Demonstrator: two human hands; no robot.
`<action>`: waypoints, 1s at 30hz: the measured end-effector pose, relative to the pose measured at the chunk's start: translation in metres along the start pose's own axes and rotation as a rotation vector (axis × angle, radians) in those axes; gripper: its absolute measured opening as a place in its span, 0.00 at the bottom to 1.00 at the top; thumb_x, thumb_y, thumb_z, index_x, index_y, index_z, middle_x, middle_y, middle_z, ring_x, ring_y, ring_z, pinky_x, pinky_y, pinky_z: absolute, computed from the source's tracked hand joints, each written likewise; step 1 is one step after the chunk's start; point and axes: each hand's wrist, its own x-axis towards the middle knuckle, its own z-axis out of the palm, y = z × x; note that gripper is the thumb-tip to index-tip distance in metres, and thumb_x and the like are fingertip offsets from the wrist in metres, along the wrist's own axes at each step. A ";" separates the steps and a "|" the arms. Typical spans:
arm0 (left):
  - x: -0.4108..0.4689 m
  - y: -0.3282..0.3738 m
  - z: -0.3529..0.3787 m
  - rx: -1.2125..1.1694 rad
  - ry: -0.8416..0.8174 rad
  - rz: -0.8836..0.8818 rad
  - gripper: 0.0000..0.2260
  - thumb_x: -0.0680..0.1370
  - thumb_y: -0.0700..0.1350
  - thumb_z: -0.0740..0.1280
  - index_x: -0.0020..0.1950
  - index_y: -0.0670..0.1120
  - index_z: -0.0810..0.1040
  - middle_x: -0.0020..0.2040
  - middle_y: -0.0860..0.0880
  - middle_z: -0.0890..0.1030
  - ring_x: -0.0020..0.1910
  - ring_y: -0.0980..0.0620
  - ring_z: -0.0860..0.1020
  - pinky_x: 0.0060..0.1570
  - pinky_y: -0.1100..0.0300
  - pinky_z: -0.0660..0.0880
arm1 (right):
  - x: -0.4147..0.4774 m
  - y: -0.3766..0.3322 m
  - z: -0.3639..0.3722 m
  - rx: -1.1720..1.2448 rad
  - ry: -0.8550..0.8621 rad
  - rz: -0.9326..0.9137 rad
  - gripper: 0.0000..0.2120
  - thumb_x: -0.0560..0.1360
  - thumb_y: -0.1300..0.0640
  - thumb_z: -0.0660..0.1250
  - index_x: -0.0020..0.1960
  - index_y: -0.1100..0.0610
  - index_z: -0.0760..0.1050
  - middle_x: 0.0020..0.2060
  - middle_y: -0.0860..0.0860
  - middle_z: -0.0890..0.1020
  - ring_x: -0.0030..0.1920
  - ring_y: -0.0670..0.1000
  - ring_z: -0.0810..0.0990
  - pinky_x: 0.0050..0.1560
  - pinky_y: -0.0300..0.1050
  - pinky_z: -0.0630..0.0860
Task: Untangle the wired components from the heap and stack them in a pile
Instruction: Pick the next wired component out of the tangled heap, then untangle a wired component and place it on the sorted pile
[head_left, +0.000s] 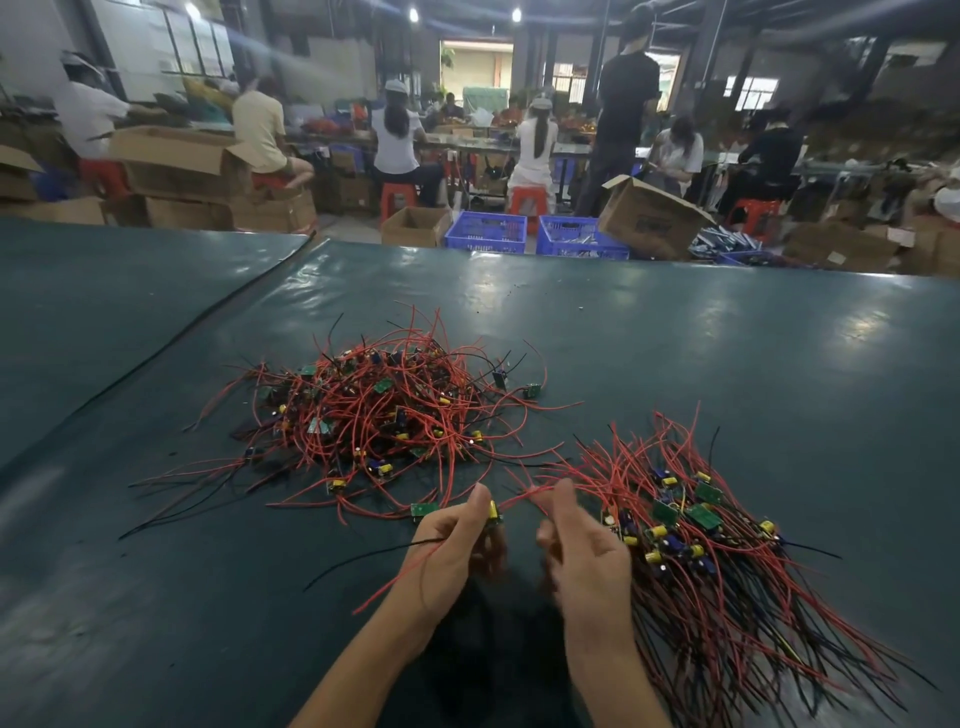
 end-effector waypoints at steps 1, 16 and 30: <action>-0.001 0.000 0.002 0.000 -0.012 0.001 0.23 0.74 0.58 0.59 0.31 0.42 0.77 0.28 0.45 0.77 0.27 0.53 0.75 0.30 0.64 0.73 | -0.003 0.002 0.005 -0.053 -0.061 -0.048 0.21 0.71 0.40 0.68 0.36 0.59 0.81 0.25 0.51 0.72 0.26 0.44 0.70 0.28 0.32 0.68; 0.004 0.000 -0.008 -0.114 0.067 -0.085 0.25 0.72 0.64 0.60 0.31 0.44 0.81 0.27 0.45 0.76 0.26 0.51 0.75 0.30 0.61 0.72 | 0.010 -0.004 -0.009 0.081 0.274 -0.031 0.11 0.77 0.56 0.68 0.38 0.54 0.82 0.32 0.53 0.83 0.23 0.45 0.71 0.20 0.36 0.65; 0.011 -0.021 -0.047 1.108 0.337 0.219 0.12 0.74 0.46 0.71 0.58 0.52 0.80 0.57 0.57 0.77 0.58 0.54 0.71 0.60 0.58 0.65 | 0.016 -0.015 -0.021 0.348 0.476 0.100 0.06 0.79 0.55 0.66 0.44 0.53 0.78 0.33 0.48 0.84 0.22 0.42 0.71 0.19 0.35 0.67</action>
